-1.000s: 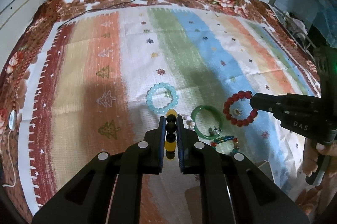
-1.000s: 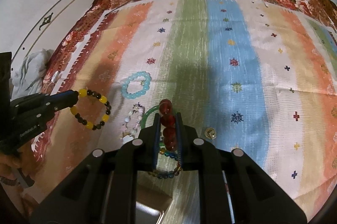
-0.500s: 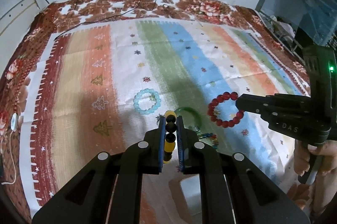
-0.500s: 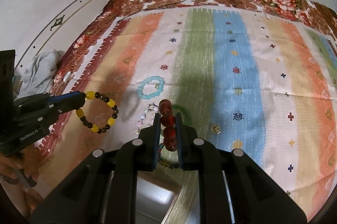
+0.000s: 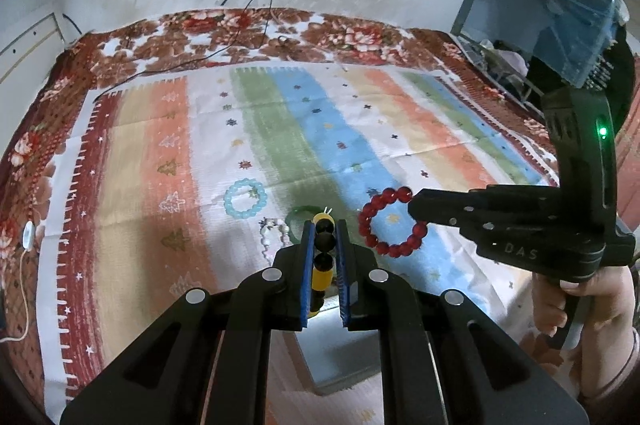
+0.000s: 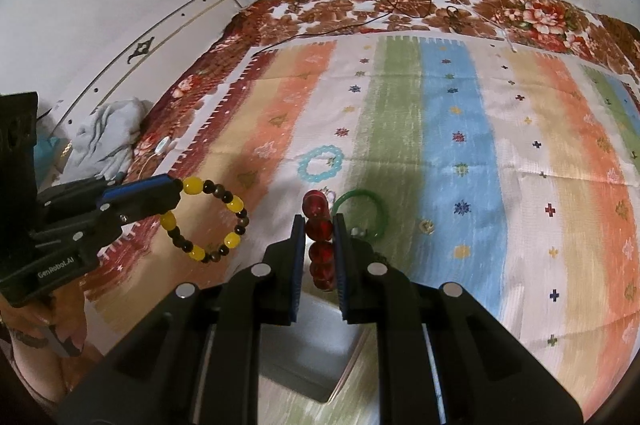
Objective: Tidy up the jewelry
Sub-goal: 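Lift both bracelets and carry them with both tools over the silver tin, then open both tools to drop the bracelets into the silver tin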
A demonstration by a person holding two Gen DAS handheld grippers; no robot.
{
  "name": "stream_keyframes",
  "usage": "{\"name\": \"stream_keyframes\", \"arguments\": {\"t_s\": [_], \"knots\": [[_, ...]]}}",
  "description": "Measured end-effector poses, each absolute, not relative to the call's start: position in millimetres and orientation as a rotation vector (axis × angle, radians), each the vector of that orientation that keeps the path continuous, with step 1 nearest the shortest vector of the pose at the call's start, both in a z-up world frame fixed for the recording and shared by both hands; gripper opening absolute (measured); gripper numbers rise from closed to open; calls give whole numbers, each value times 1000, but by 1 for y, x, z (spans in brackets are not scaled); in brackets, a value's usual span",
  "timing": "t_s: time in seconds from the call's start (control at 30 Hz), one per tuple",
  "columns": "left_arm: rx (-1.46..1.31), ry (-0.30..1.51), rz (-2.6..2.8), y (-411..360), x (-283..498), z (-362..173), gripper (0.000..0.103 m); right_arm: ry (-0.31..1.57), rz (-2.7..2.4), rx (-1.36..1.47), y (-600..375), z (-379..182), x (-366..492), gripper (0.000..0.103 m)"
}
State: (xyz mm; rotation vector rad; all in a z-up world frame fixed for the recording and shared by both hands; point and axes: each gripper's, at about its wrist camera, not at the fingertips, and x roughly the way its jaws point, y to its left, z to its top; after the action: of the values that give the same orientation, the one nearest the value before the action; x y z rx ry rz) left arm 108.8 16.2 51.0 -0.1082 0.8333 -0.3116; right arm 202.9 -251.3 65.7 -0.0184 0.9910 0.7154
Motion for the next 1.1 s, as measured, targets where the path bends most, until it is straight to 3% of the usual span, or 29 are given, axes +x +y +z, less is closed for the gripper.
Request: {"name": "stream_keyframes", "arguments": {"t_s": [1.1], "knots": [[-45, 827, -346, -14, 61, 41, 10, 992, 767, -31, -277, 63, 132, 15]]}}
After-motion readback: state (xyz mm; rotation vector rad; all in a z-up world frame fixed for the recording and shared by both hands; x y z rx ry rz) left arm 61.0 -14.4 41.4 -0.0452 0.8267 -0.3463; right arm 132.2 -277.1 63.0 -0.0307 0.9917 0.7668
